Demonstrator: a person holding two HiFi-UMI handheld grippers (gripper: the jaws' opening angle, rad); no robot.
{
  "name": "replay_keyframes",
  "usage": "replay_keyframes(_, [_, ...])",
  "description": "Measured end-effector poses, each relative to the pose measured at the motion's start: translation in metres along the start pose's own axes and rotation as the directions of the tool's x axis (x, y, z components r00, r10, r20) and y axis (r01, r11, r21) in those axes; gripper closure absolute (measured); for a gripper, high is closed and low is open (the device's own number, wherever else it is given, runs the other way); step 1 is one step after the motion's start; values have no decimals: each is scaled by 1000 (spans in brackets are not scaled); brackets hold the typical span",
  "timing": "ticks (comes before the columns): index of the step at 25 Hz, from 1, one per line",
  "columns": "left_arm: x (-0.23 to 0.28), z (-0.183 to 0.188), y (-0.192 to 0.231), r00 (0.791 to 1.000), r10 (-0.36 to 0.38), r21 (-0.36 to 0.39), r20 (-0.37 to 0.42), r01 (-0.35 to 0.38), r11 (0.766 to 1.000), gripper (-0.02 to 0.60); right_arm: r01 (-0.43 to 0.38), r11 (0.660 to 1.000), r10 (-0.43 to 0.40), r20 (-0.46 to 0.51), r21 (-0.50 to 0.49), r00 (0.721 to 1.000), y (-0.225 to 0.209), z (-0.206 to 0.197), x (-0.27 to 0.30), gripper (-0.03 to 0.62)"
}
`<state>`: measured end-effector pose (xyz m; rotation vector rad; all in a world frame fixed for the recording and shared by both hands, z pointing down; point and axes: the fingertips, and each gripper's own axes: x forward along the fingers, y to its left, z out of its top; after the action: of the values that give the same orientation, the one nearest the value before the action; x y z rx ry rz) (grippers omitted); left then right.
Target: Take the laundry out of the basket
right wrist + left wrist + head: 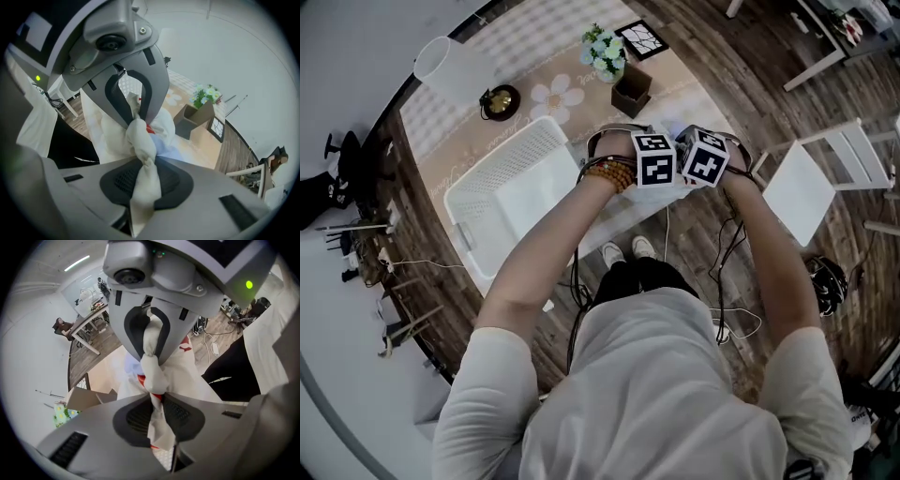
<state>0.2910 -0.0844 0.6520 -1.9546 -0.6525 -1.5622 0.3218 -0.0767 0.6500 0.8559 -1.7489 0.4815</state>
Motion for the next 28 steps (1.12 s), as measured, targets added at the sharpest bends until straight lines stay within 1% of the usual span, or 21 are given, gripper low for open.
replay_keyframes(2, [17, -3, -7, 1000, -12, 20, -27, 13, 1000, 487, -25, 1000, 25, 0, 19, 1000, 7, -8, 17, 516])
replay_keyframes(5, [38, -9, -9, 999, -22, 17, -50, 23, 1000, 486, -34, 999, 33, 7, 42, 999, 10, -15, 39, 516])
replay_keyframes(9, [56, -14, -10, 998, -28, -12, -52, 27, 1000, 485, -34, 996, 32, 20, 79, 999, 12, -22, 56, 513])
replay_keyframes(12, [56, -14, -7, 999, -12, -24, -43, 11, 1000, 471, -21, 995, 19, 25, 93, 1000, 9, -23, 58, 498])
replay_keyframes(15, [44, -12, -1, 1000, 15, -45, -22, -16, 999, 432, -5, 994, 1, 32, 106, 999, 3, -20, 46, 441])
replay_keyframes(17, [33, -12, 1, 1000, 22, -64, -8, -22, 998, 403, -15, 994, 11, 38, 111, 999, 2, -16, 33, 420])
replay_keyframes(20, [13, -12, 3, 1000, 23, -85, 4, -23, 996, 386, -39, 993, 35, 43, 109, 998, 3, -9, 13, 416])
replay_keyframes(23, [-8, -13, 12, 999, 42, -119, 29, -39, 992, 385, -52, 994, 46, 63, 101, 997, -3, -3, -2, 416])
replay_keyframes(26, [-36, -11, 18, 992, 86, -176, 87, -70, 982, 385, -41, 994, 31, 93, 104, 995, -9, 8, -22, 416])
replay_keyframes(28, [-60, -8, 24, 977, 143, -247, 158, -101, 964, 385, -21, 992, 1, 160, 127, 987, -13, 23, -41, 416])
